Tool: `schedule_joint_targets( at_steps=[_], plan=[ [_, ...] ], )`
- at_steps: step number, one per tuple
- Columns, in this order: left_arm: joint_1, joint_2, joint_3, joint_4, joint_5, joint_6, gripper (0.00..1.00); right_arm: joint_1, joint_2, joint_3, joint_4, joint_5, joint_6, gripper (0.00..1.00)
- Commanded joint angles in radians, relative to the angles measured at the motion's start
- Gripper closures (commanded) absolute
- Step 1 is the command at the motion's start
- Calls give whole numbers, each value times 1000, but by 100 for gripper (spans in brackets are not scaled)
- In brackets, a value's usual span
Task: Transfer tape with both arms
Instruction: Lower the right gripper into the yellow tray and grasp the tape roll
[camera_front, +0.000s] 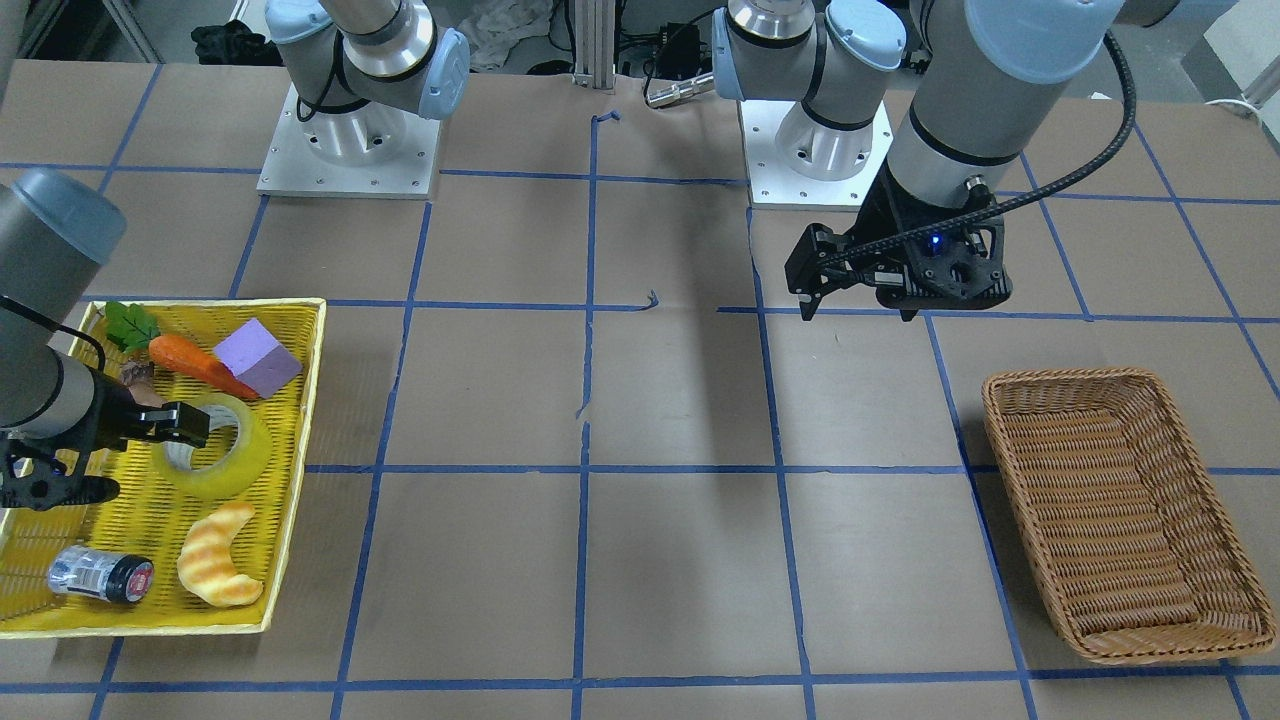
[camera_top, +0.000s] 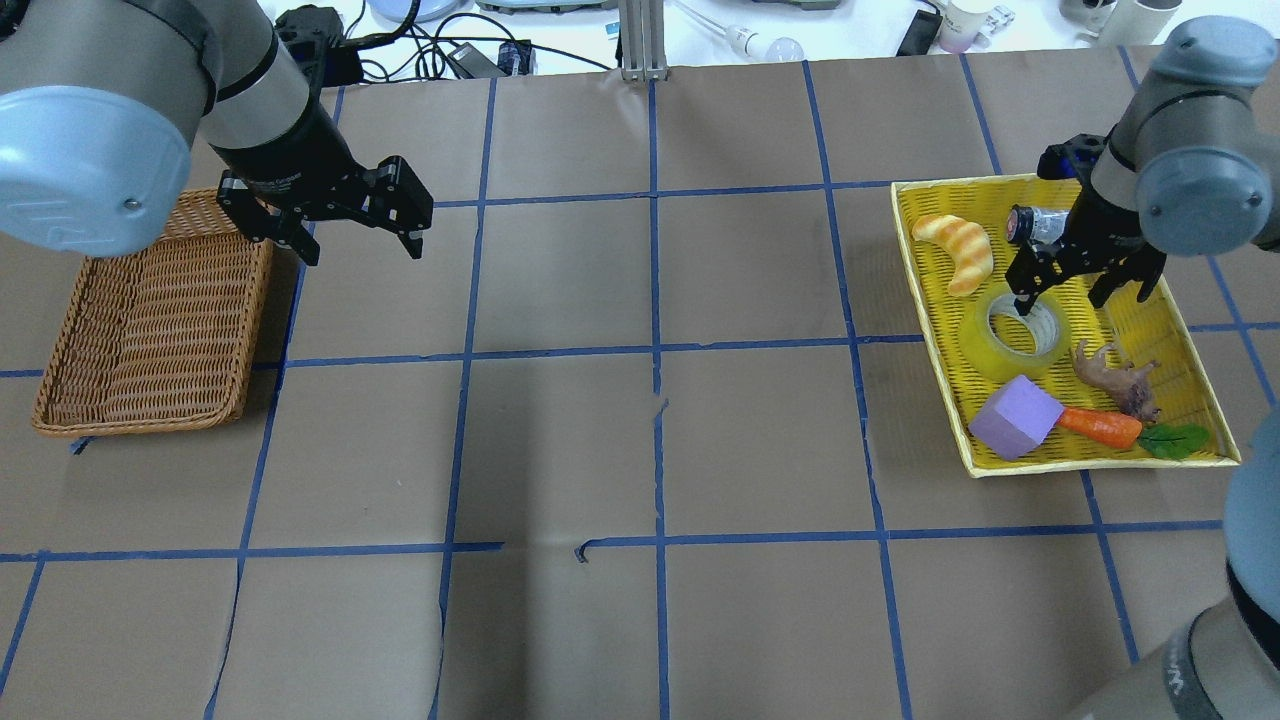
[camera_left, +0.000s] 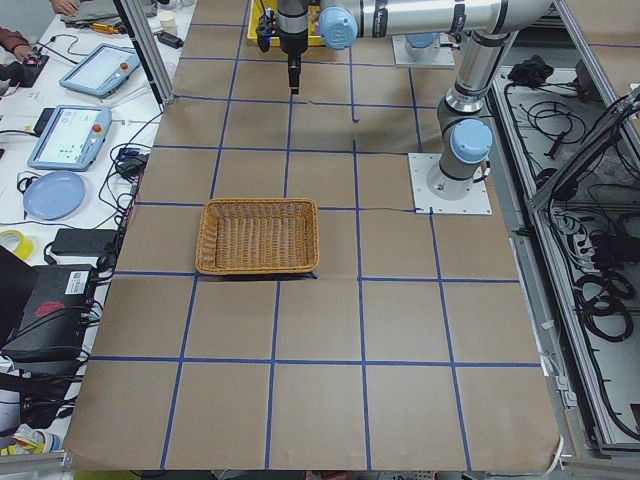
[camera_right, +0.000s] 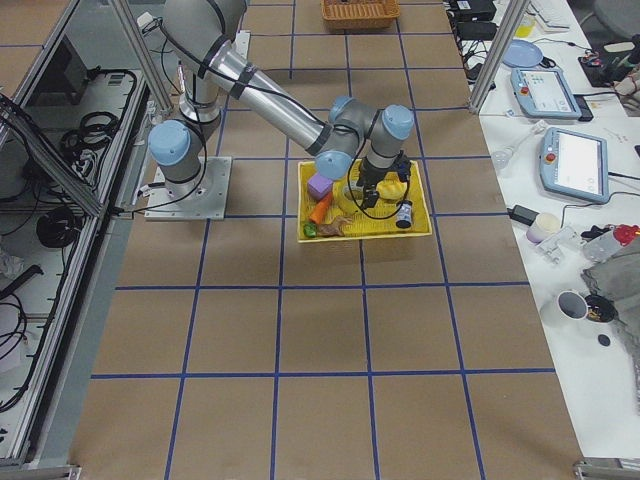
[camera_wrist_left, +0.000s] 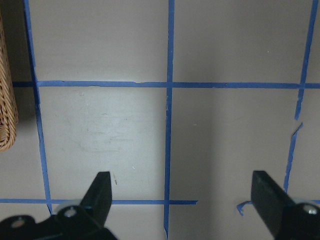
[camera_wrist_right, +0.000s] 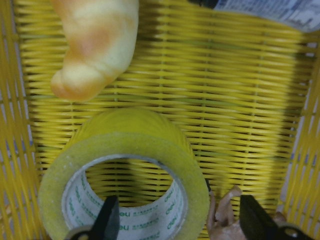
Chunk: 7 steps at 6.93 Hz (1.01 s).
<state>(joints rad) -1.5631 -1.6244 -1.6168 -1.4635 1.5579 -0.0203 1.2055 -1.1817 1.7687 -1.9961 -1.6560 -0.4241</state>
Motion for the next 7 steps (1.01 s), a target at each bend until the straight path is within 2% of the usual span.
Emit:
schedule_joint_targets(
  at_steps=[1, 3, 4, 6, 7],
  plan=[
    [0, 0, 0, 0, -1, -1, 0, -1, -1, 47, -24, -27, -56, 46],
    [0, 0, -2, 0, -1, -1, 0, -6, 0, 47, -27, -37, -100, 68],
    [0, 0, -2, 0, -1, -1, 0, -12, 0, 43, -33, -36, -105, 100],
    [0, 0, -2, 0, -1, -1, 0, -14, -7, 23, -32, -36, -108, 100],
    [0, 0, 0, 0, -1, -1, 0, -12, -36, -36, -6, -28, -95, 100]
  ],
)
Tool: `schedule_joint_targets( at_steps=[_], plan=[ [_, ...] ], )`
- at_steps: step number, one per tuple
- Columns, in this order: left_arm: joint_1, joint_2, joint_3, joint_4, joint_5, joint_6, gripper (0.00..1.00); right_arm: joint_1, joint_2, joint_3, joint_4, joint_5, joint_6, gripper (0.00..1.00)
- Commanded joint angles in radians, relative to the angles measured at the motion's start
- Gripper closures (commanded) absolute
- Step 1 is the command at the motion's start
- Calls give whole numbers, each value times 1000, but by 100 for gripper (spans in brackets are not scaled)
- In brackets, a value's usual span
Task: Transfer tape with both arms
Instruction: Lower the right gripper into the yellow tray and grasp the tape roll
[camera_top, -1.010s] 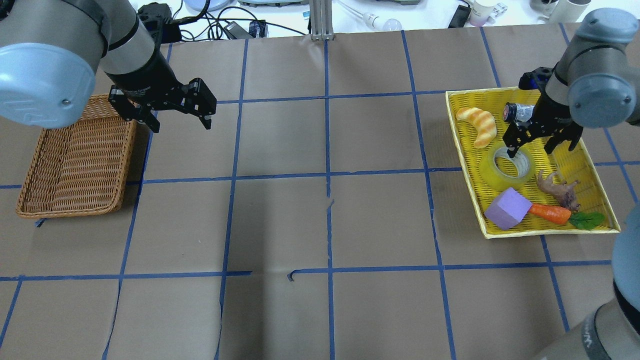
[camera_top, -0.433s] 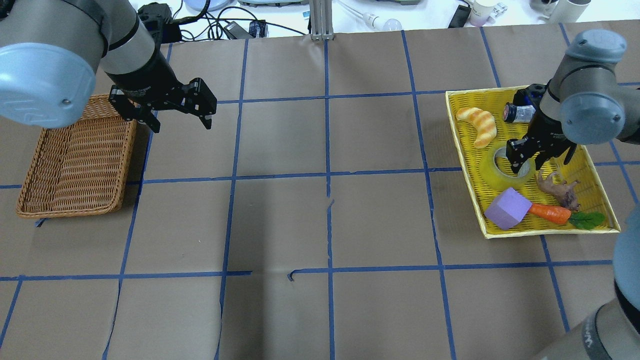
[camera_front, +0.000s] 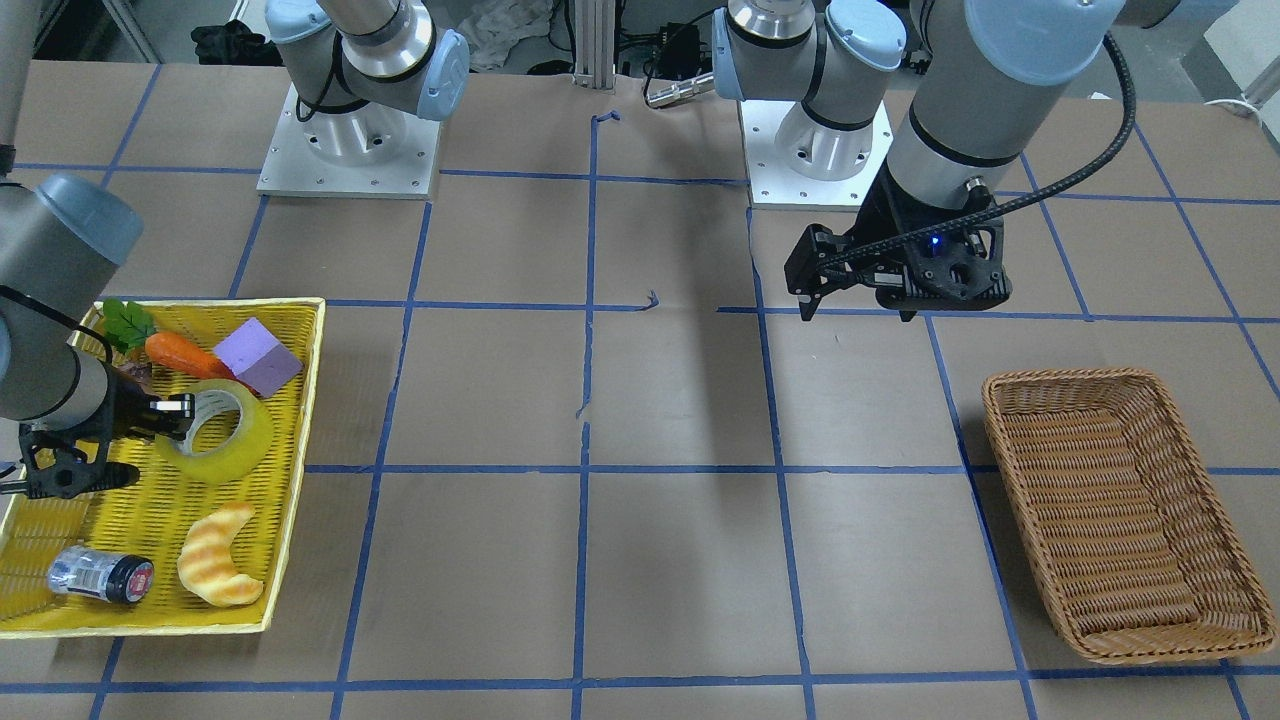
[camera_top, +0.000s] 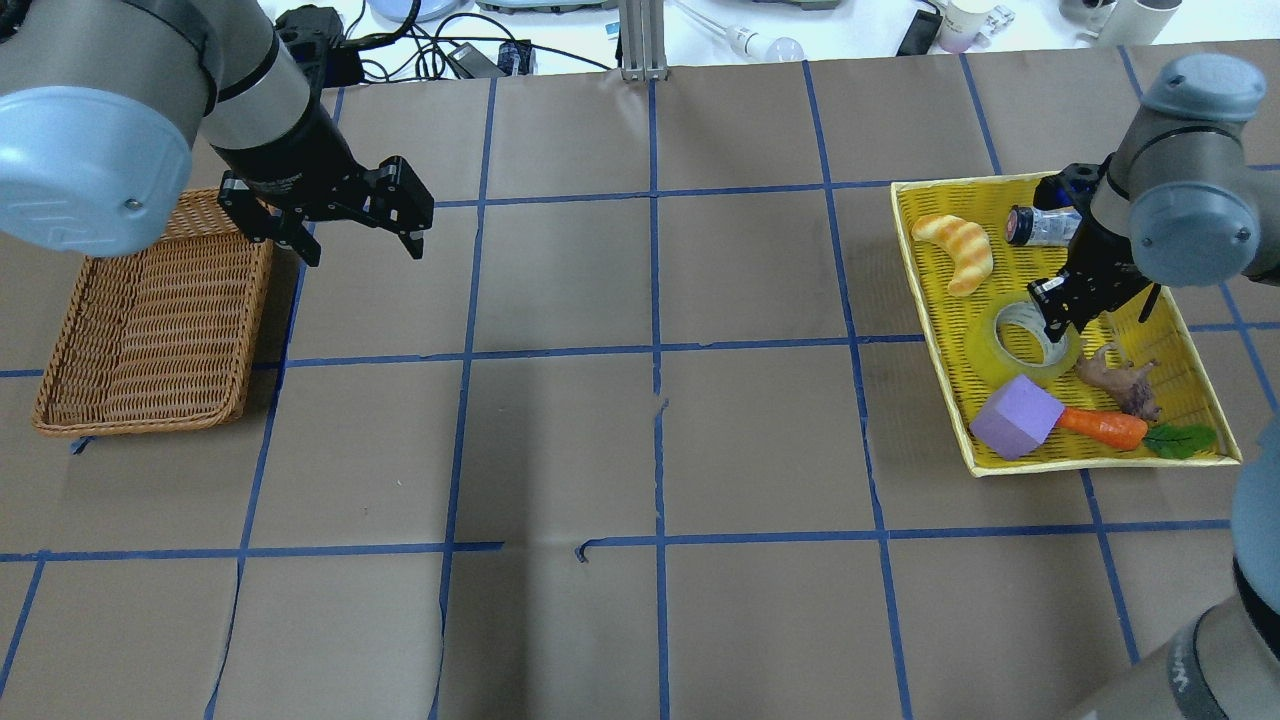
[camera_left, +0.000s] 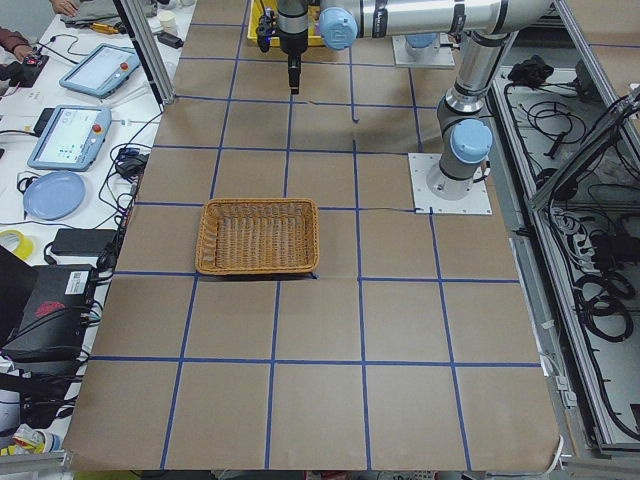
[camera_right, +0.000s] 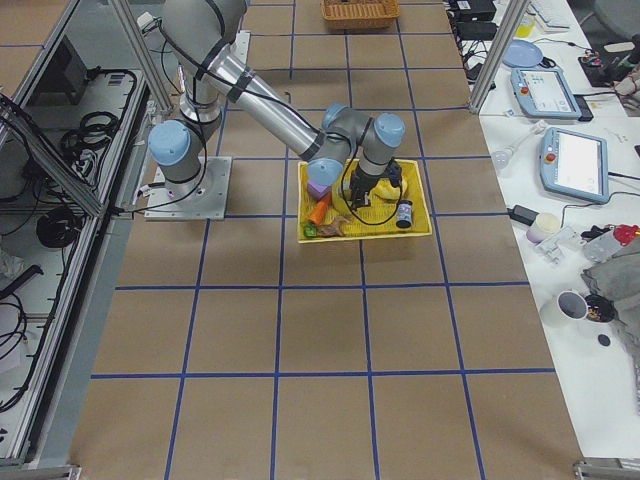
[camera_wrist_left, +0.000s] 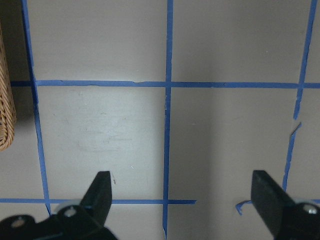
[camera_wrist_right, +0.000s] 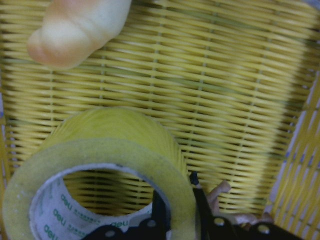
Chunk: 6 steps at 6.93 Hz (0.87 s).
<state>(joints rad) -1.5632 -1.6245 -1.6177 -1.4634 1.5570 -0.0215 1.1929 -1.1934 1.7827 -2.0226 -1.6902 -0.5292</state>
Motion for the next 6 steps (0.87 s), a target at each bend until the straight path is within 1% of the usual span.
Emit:
schedule_joint_targets(
  at_steps=[1, 2, 3, 4, 5, 6],
  plan=[
    [2, -2, 1, 3, 0, 2, 0, 4, -35, -119, 104, 12, 9, 100],
    [8, -2, 1, 5, 0, 6, 0, 17, -51, -179, 170, 50, 15, 100],
    [11, -2, 1, 5, 0, 12, 0, 83, -73, -209, 224, 111, 93, 100],
    [12, -2, 1, 5, 0, 12, 0, 208, -80, -209, 217, 115, 230, 100],
    [14, -2, 1, 5, 0, 15, 0, 319, -65, -209, 211, 121, 408, 100],
    [14, -2, 1, 5, 0, 18, 0, 408, -54, -206, 209, 118, 561, 100]
  ],
)
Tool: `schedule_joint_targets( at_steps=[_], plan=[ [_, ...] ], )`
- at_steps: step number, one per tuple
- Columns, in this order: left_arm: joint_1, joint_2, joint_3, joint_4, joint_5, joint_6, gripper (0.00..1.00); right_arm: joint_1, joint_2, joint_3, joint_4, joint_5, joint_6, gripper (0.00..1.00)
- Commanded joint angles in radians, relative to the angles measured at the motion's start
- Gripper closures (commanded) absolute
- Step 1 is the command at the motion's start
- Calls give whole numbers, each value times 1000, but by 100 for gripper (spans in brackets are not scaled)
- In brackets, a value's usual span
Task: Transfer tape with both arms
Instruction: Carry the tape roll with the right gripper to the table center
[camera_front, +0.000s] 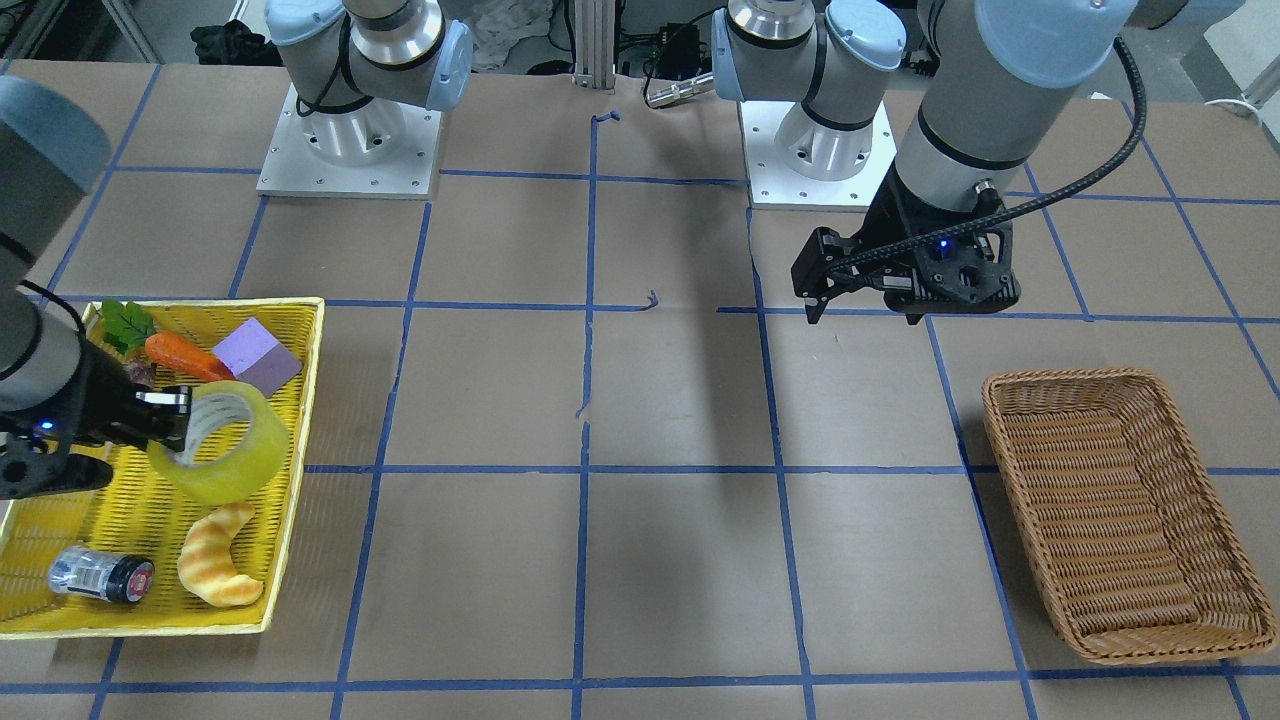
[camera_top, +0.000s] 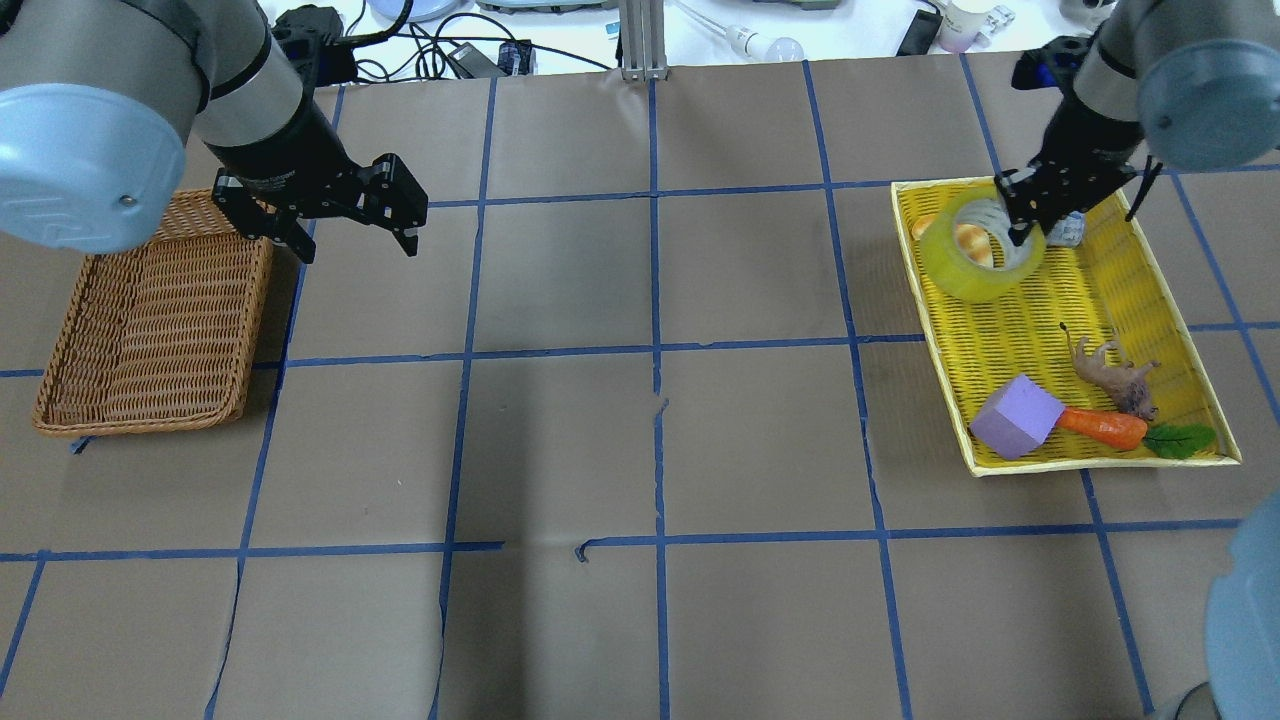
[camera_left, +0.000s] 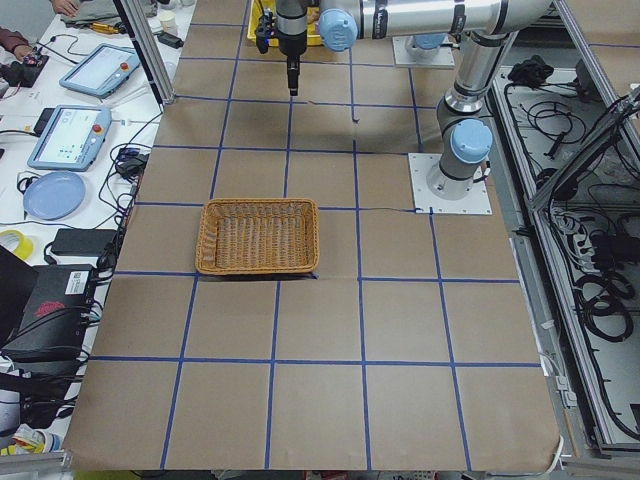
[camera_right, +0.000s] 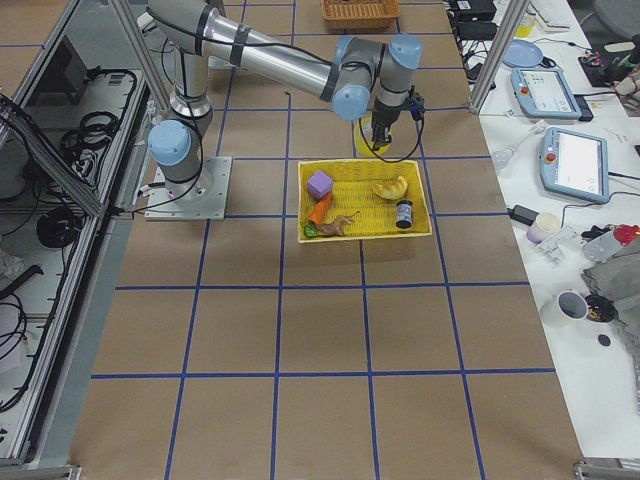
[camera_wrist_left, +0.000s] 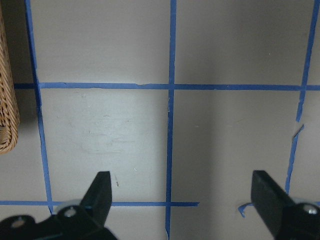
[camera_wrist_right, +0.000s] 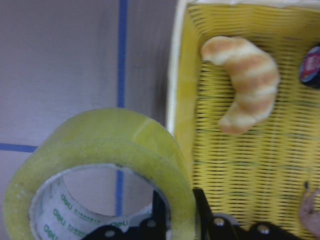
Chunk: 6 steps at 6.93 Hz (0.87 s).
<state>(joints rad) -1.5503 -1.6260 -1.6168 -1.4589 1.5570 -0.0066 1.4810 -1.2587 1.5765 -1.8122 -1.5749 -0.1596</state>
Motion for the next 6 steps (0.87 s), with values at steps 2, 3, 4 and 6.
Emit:
schedule_joint_targets(
  at_steps=[2, 3, 4, 6],
  plan=[
    [1, 0, 0, 0, 0, 4, 0, 305, 85, 5, -99, 1, 459, 100],
    [1, -2, 0, -1, 2, 4, 0, 374, 131, 7, -151, -4, 556, 100],
    [2, 0, 0, -1, 2, 4, 0, 416, 169, 4, -200, -11, 624, 100],
    [3, -2, -2, -1, 3, 4, 0, 427, 214, 8, -245, 3, 638, 100]
  ],
)
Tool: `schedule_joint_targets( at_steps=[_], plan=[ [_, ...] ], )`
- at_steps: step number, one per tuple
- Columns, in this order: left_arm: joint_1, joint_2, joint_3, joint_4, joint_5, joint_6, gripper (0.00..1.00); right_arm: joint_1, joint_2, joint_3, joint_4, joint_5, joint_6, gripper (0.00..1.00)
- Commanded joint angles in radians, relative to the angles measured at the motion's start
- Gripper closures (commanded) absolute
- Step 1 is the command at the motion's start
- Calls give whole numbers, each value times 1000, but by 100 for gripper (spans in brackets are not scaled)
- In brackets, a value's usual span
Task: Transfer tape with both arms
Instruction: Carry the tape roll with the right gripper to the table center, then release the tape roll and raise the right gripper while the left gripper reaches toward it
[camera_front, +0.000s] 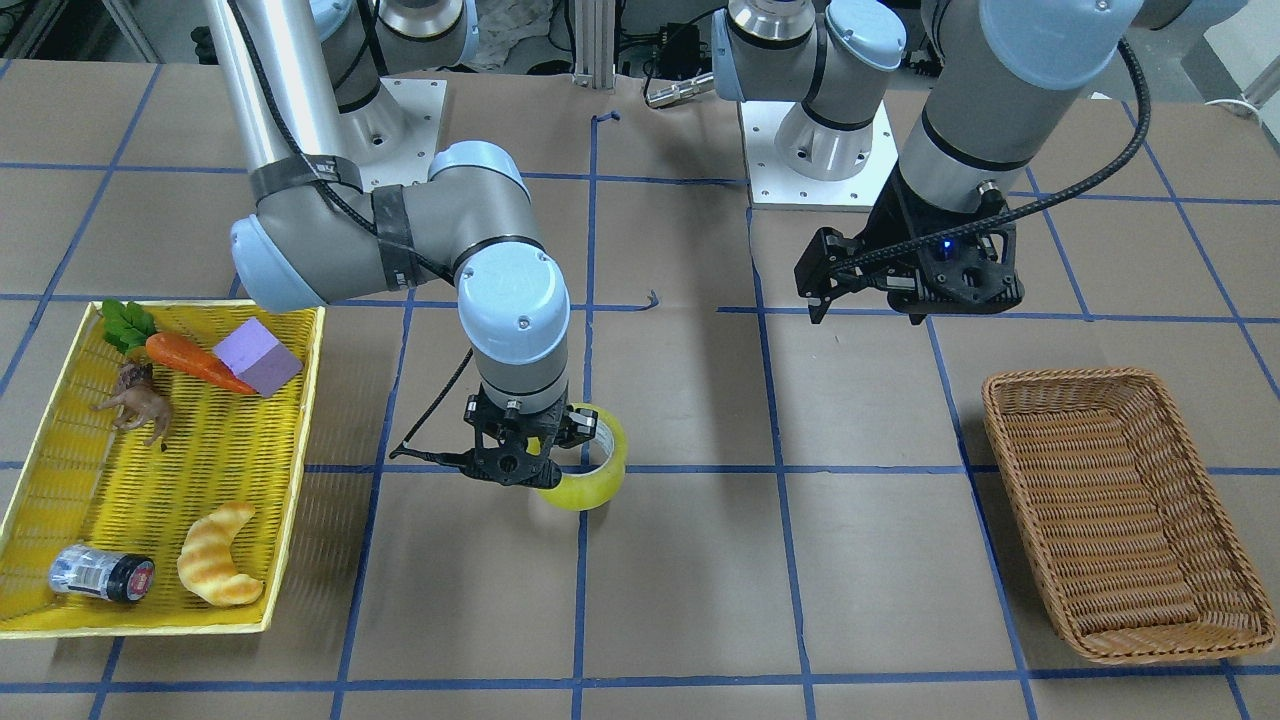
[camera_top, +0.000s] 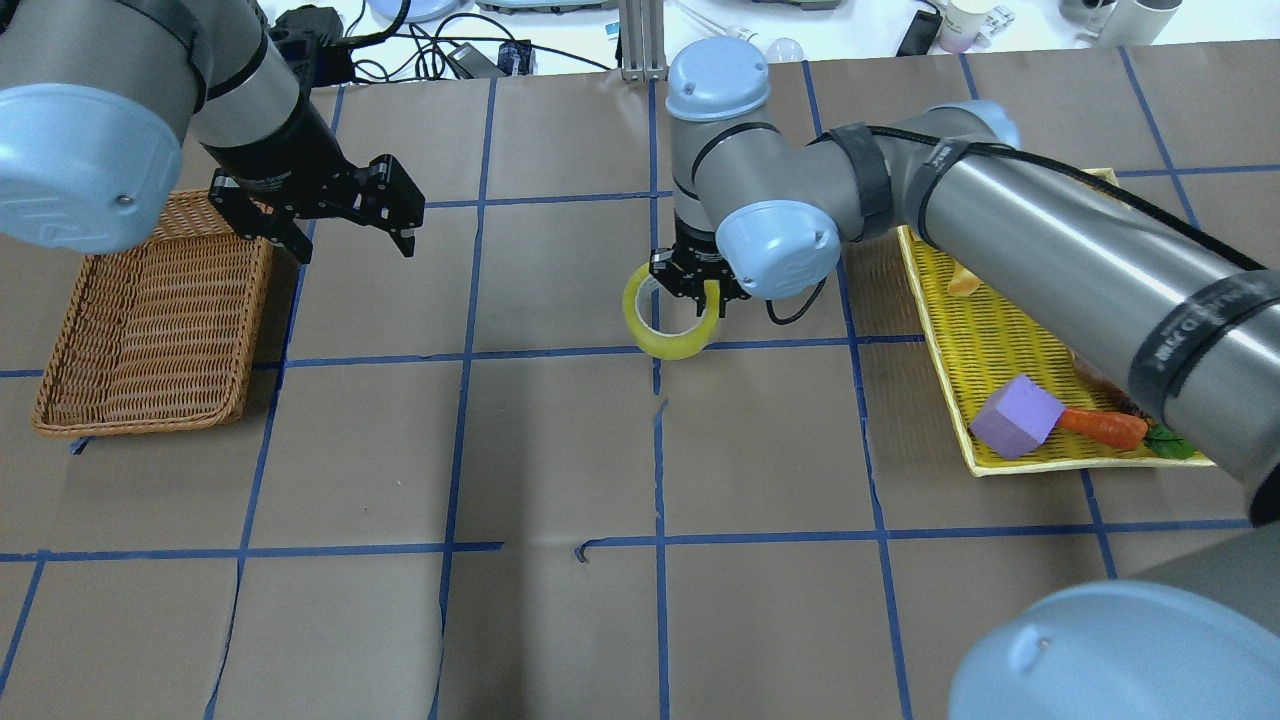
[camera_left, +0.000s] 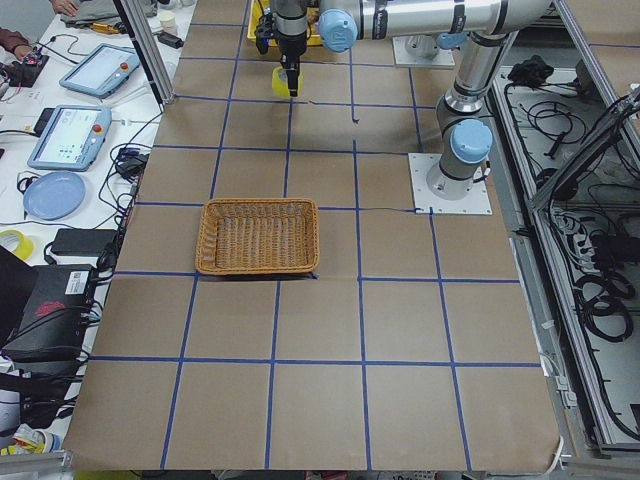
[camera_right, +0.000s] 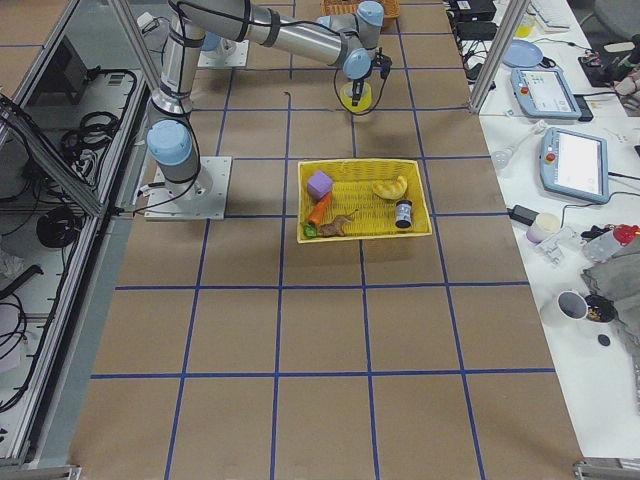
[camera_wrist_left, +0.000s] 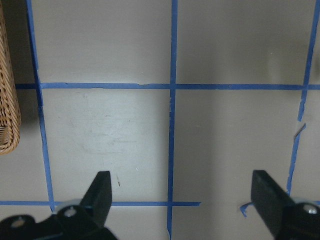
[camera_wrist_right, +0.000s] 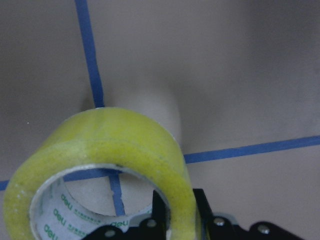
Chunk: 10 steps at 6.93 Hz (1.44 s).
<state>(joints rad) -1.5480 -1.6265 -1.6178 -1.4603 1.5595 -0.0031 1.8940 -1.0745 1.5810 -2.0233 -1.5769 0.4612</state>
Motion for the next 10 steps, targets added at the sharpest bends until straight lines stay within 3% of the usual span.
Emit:
schedule_joint_targets(
  at_steps=[1, 2, 3, 5, 7, 10],
  plan=[
    [0, 1, -1, 0, 1, 0, 0, 14, 43, 5, -35, -3, 14, 94],
    [0, -1, -2, 0, 1, 0, 0, 14, 53, 7, -34, -12, 11, 28],
    [-1, 1, -7, 0, -1, 0, 0, 13, 47, -5, -28, -14, 2, 0],
    [-3, 20, -37, 8, 4, -8, 0, -15, -42, -42, -5, -14, -38, 0],
    [-20, 17, -36, 11, -1, -37, 0, -64, -235, -30, 116, -98, -164, 0],
    [-159, -44, -43, 153, -85, -252, 0, -197, -465, -36, 406, -91, -370, 0]
  ],
)
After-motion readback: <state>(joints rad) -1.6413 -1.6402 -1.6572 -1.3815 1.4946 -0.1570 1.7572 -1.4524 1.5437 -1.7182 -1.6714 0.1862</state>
